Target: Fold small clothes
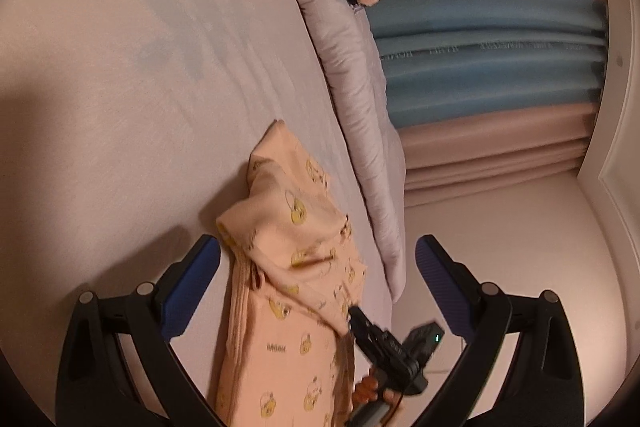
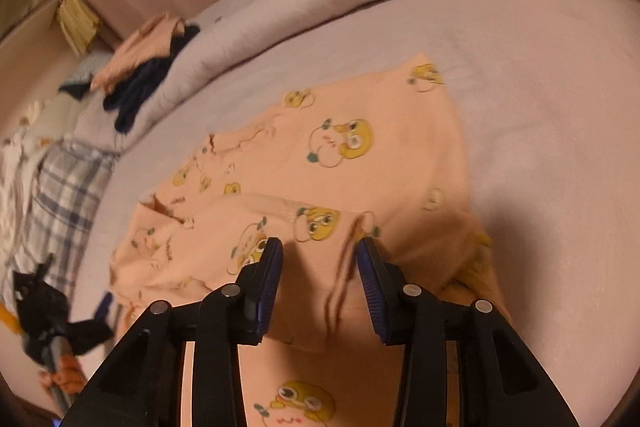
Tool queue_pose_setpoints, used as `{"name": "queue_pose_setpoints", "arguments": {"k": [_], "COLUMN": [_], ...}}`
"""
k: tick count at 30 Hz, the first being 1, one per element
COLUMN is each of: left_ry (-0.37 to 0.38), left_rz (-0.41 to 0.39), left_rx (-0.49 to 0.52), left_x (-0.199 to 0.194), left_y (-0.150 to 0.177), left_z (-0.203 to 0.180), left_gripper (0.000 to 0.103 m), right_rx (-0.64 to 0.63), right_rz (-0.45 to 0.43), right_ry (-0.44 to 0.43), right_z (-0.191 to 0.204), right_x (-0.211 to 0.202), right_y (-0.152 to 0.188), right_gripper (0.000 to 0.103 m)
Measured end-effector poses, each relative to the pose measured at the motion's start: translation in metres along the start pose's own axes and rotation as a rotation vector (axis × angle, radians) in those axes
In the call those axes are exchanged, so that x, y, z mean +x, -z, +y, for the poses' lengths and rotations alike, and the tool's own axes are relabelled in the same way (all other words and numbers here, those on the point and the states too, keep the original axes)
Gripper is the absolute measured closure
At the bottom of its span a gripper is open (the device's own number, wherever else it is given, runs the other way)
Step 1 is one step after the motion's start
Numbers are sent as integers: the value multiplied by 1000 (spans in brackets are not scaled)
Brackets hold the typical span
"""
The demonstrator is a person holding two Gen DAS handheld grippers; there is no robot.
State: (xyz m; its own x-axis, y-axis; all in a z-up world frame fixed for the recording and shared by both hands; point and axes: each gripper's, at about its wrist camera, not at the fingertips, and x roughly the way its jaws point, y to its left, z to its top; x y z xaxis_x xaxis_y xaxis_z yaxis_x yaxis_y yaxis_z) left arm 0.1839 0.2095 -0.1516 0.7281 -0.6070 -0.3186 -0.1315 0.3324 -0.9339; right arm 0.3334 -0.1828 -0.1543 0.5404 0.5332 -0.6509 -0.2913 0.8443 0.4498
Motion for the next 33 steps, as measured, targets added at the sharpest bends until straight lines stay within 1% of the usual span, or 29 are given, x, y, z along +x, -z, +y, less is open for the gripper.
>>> {"name": "queue_pose_setpoints", "arguments": {"k": [1,2,3,5,7,8,10,12,13,14,16,17,19,21,23,25,26,29,30,31,33], "left_ry": [-9,-21,-30,-43,-57,-69,-90,-84,-85,-88,-95,-99,-100,-98,-94,-90,-85,-91,-88,-88,-108], "left_rz": [15,30,41,57,61,61,57,64,66,72,88,97,113,131,155,168,181,240,275,290,326], "left_rx": [17,36,56,99,133,153,190,210,215,221,226,228,241,269,296,315,333,330,314,300,280], "left_x": [-2,-5,-8,-15,-19,-19,-18,-14,-12,-8,2,9,21,35,49,62,71,99,112,119,139], "left_y": [1,3,5,10,10,9,7,6,6,6,6,5,3,0,-2,-3,-2,-4,-4,-6,-11], "left_z": [-3,-6,-9,-14,-20,-23,-30,-36,-37,-39,-41,-44,-52,-65,-77,-87,-92,-93,-91,-89,-84], "left_gripper": [5,5,5,5,5,5,5,5,5,5,5,5,5,5,5,5,5,5,5,5,5], "right_rx": [-36,-77,-106,-165,-194,-197,-162,-172,-181,-187,-186,-182,-171,-160,-163,-161,-154,-149,-139,-131,-137], "right_rz": [4,14,20,-1,-28,-48,-96,-155,-163,-148,-108,-88,-60,-55,-35,-3,-6,-63,-87,-108,-116], "right_ry": [16,33,39,60,66,73,54,93,113,132,211,237,270,258,197,203,210,252,231,196,145], "right_z": [5,12,13,20,24,24,19,13,11,4,-10,-17,-28,-32,-28,-25,-26,-26,-26,-26,-23], "right_x": [2,5,5,4,-5,-11,-28,-48,-49,-47,-33,-27,-16,-14,-15,-15,-19,-31,-36,-40,-40], "right_y": [0,0,-1,0,-3,-6,-13,-13,-13,-13,-15,-15,-14,-11,-10,-10,-12,-19,-21,-24,-28], "right_gripper": [79,89,96,97,97,97,97,97,97,97,97,97,97,97,97,97,97,96,96,96,96]}}
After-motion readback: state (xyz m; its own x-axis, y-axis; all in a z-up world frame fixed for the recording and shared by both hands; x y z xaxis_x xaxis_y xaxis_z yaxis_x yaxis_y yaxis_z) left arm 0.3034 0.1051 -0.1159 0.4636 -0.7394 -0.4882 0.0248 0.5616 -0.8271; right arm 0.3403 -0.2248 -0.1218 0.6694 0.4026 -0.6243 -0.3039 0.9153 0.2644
